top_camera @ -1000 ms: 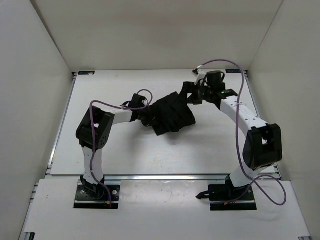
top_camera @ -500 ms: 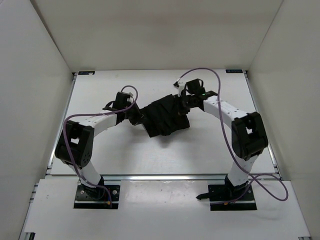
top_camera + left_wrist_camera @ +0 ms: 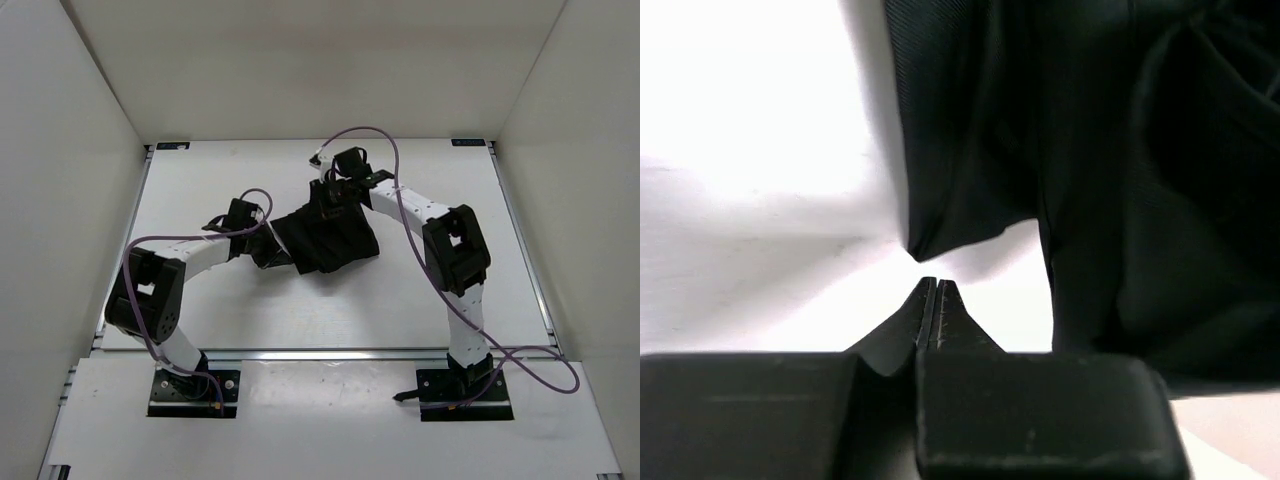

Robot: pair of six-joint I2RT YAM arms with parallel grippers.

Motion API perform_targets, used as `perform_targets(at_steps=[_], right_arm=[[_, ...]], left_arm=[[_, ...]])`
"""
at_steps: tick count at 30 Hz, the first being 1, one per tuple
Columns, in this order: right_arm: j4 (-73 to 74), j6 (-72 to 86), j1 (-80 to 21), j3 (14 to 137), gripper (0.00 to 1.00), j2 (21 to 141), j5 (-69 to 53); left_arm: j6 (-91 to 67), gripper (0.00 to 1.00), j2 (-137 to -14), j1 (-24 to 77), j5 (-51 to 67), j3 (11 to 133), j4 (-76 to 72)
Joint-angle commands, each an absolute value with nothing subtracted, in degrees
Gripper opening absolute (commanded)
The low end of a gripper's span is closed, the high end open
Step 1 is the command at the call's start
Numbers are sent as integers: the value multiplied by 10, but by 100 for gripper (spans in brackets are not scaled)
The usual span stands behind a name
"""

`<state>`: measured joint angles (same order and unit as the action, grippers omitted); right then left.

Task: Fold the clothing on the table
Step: Fold the skirt

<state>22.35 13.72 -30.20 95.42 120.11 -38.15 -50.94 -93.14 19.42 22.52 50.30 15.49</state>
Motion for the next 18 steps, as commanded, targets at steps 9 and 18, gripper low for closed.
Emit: perform_targets(at_steps=[9, 18], right_arm=[[191, 152, -306, 987, 4, 1224, -409], [113, 186, -207, 925, 32, 1049, -354]], left_arm=[[-449, 0, -849, 129, 326, 533, 160], [-496, 41, -842, 219, 409, 582, 6]])
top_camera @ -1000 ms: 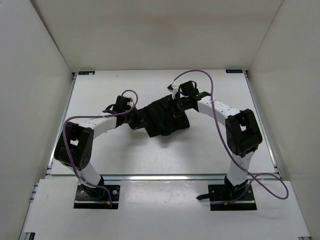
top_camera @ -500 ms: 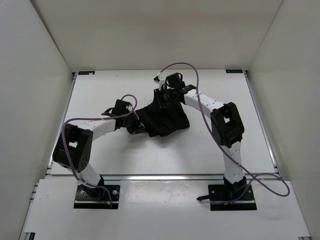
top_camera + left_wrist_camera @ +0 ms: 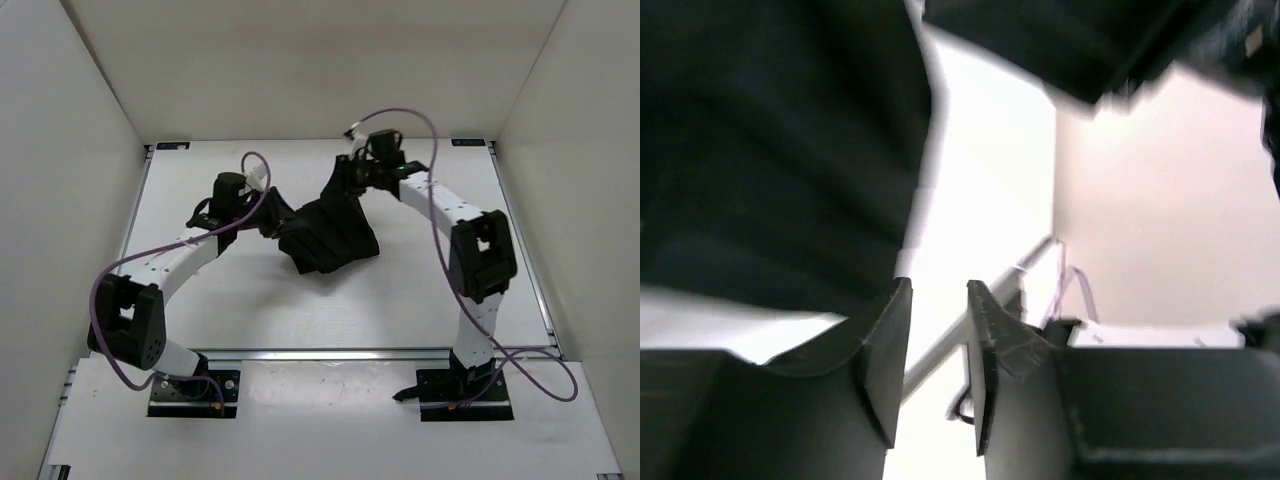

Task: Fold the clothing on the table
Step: Fold the skirt

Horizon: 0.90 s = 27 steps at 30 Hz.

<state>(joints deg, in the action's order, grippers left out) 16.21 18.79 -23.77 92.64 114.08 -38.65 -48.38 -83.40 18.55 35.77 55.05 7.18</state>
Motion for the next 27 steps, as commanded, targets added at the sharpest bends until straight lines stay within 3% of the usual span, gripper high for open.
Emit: perform_targets(at_steps=[1, 3, 4, 5, 7, 11, 15, 20, 27], right_arm=[[129, 169, -195, 916, 36, 1029, -342], [132, 153, -182, 876, 27, 1003, -324], [122, 156, -168, 841, 6, 993, -334], [120, 167, -153, 808, 0, 989, -357], [81, 183, -137, 752, 0, 977, -397], [32, 193, -140, 680, 0, 986, -458], [36, 173, -163, 694, 0, 1038, -484], [60, 160, -193, 738, 0, 1110, -469], [75, 149, -190, 744, 0, 1147, -449]], left_arm=[[-497, 41, -853, 223, 410, 583, 8], [-514, 37, -865, 241, 429, 576, -42], [-529, 25, -870, 243, 430, 565, -68], [-534, 13, -879, 250, 436, 553, -81], [-546, 2, -898, 264, 464, 536, -133], [-527, 0, -960, 293, 479, 522, -155], [-511, 0, -1005, 306, 473, 506, -142], [-416, 0, -1039, 294, 368, 540, 50], [-367, 0, -1041, 237, 272, 558, 128]])
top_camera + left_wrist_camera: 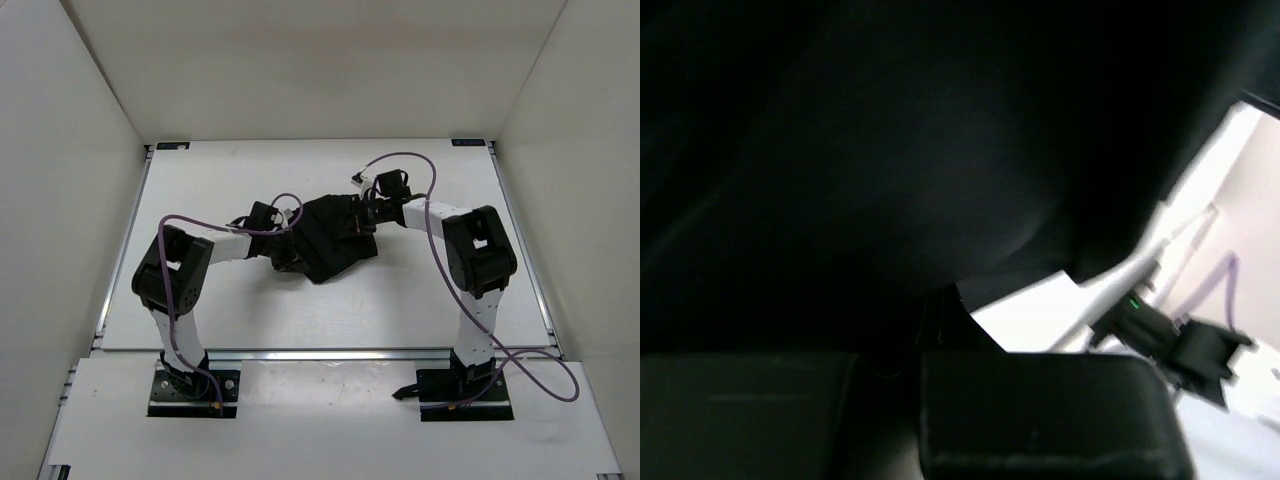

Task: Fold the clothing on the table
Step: Fold the skirt

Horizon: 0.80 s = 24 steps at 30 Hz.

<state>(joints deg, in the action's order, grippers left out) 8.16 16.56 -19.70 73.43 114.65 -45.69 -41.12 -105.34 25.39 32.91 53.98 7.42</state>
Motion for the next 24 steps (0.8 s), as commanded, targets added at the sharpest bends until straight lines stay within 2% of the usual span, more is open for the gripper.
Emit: perform_targets(at_steps=[1, 9, 13, 15, 16, 18, 19, 20, 21, 22, 24], right_arm=[[67, 151, -182, 735, 0, 1146, -448], [47, 173, -148, 737, 0, 1140, -449], [57, 181, -142, 774, 0, 1115, -441], [76, 179, -140, 792, 5, 1100, -436], [89, 180, -139, 803, 12, 1087, -431], [105, 178, -132, 816, 25, 1069, -421], [119, 178, -125, 812, 36, 1050, -412], [131, 176, -118, 806, 47, 1029, -400], [141, 163, -113, 805, 62, 1021, -373], [162, 157, -107, 800, 71, 996, -358], [200, 114, -101, 795, 99, 964, -296]], left_arm=[[-360, 0, -1040, 232, 259, 562, 142], [-334, 0, -1043, 207, 245, 587, 189], [-325, 5, -1015, 191, 249, 621, 223], [-317, 14, -998, 184, 244, 655, 243], [-310, 18, -982, 181, 238, 663, 256], [-303, 38, -957, 176, 227, 686, 269], [-297, 52, -941, 173, 211, 691, 276], [-289, 58, -921, 172, 206, 695, 281], [-287, 68, -913, 170, 183, 699, 280], [-275, 76, -895, 173, 158, 697, 286], [-265, 84, -872, 174, 129, 692, 286]])
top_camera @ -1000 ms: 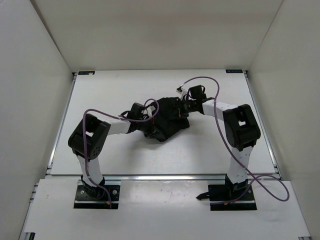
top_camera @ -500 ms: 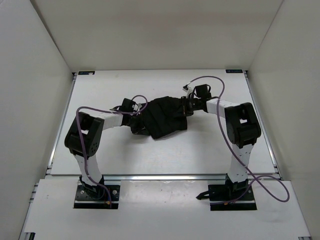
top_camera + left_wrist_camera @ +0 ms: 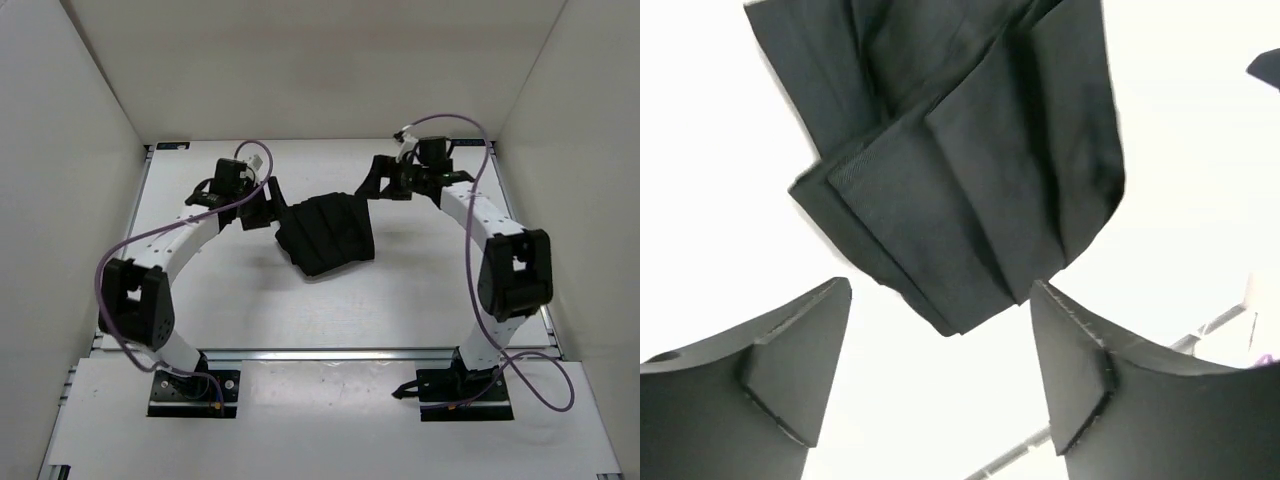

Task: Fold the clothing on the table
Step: Fold the skirt

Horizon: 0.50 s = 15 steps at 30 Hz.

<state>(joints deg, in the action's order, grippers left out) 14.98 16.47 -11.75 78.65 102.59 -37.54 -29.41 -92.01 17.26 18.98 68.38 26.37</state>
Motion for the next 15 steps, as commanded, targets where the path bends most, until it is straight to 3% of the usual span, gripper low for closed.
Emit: perform_targets(at_steps=[1, 7, 8, 15], right_arm=[[226, 105, -98, 797, 99, 948, -276], [329, 49, -75, 757, 99, 884, -176], [332, 48, -69, 749, 100, 873, -175], [302, 64, -50, 630, 99, 779, -170]], left_arm=[[-255, 87, -854, 171, 117, 683, 289], [-200, 93, -788, 167, 75, 643, 302], [-189, 98, -778, 176, 50, 636, 309], [-163, 99, -710, 165, 41, 559, 297]])
